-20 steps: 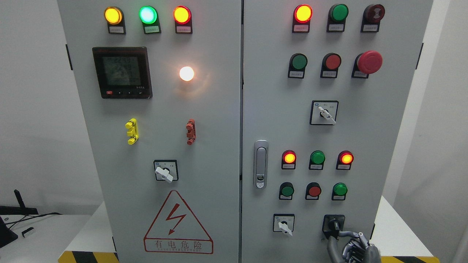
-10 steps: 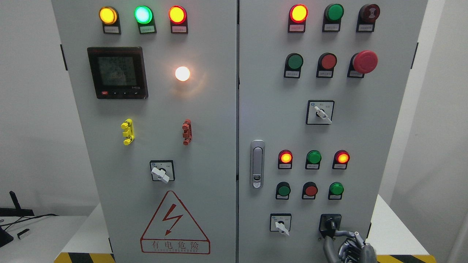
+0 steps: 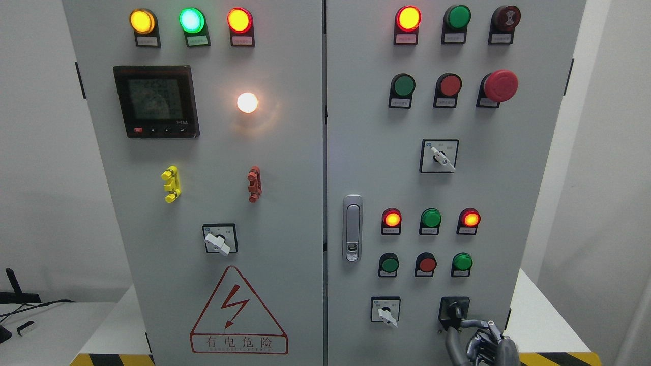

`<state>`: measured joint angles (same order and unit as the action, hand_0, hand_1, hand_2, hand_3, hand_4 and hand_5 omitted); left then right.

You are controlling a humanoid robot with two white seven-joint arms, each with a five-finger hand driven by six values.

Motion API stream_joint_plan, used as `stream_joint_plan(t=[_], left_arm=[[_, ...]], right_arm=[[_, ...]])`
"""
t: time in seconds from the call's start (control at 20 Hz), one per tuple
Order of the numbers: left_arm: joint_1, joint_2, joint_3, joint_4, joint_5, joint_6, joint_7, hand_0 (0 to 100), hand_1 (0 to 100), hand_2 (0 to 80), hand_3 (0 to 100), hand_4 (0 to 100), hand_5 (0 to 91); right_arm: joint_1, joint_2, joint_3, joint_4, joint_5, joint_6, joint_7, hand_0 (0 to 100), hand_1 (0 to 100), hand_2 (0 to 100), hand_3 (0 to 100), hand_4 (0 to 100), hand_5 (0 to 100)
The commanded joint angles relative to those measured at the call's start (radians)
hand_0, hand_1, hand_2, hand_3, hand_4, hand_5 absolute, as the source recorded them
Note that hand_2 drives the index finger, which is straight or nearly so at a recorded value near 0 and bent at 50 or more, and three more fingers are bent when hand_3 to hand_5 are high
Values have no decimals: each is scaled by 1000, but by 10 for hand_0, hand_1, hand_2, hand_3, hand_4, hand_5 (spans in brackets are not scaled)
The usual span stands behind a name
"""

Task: Trip black knob to open circuit
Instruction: 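Twist the black knob with the right hand until it trips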

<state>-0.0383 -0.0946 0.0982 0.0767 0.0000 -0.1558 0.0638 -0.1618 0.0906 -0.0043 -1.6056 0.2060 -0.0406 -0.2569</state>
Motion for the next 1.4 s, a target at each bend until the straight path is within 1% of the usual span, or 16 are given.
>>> stream_joint_plan(t=[0.0,1.35], left_arm=[[0,1,0,0,5,-1,1,120,389,0,0,0,0],[0,-1,0,0,5,-1,1,120,389,0,0,0,0]], right_arm=[[-1,1,-26,4,3,-1,1,407,776,532,946,1000,1000],[-15,1,-26,36,9,-1,1,408,758,517,943,1000,1000]])
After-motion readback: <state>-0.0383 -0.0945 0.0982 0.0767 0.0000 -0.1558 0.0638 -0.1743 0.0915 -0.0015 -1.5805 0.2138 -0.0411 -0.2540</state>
